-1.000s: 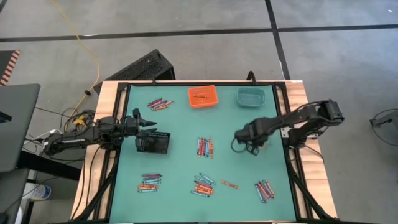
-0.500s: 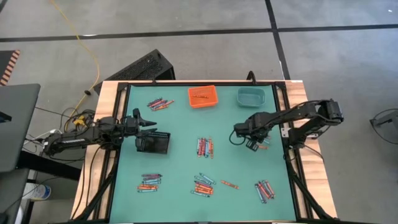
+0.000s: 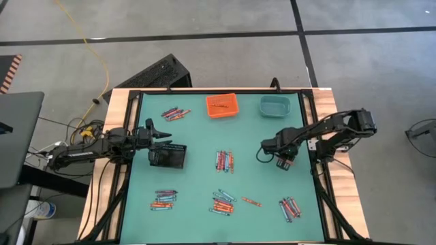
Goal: Sort crayons
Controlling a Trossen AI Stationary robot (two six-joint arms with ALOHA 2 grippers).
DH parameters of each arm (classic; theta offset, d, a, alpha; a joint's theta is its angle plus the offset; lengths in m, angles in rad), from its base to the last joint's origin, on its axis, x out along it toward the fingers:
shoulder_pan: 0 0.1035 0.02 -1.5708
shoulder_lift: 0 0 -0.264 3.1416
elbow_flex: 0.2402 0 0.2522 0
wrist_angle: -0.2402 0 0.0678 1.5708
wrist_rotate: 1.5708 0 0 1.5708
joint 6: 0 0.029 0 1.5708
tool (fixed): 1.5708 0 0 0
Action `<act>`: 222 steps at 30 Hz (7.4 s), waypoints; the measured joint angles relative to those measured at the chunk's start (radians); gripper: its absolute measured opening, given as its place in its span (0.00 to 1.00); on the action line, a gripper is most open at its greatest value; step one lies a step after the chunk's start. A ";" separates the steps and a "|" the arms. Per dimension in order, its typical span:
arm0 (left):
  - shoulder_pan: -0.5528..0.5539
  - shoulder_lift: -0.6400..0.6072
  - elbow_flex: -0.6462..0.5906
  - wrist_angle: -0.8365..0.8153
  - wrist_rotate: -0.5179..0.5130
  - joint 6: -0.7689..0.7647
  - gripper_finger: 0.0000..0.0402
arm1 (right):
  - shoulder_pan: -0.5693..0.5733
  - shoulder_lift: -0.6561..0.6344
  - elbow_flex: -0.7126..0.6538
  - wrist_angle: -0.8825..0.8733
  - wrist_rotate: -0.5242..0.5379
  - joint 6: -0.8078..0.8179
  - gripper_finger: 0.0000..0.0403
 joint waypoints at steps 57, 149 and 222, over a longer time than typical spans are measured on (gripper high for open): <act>0.000 0.000 0.000 0.000 0.000 0.000 0.29 | 0.089 -0.003 0.045 0.069 -0.138 -0.087 0.21; 0.000 0.000 0.000 0.000 0.000 0.000 0.29 | -0.138 -0.146 0.409 0.086 0.372 -0.736 0.01; 0.000 0.000 0.000 0.004 0.000 0.000 0.29 | 0.159 -0.149 0.057 1.233 -0.037 -1.123 0.18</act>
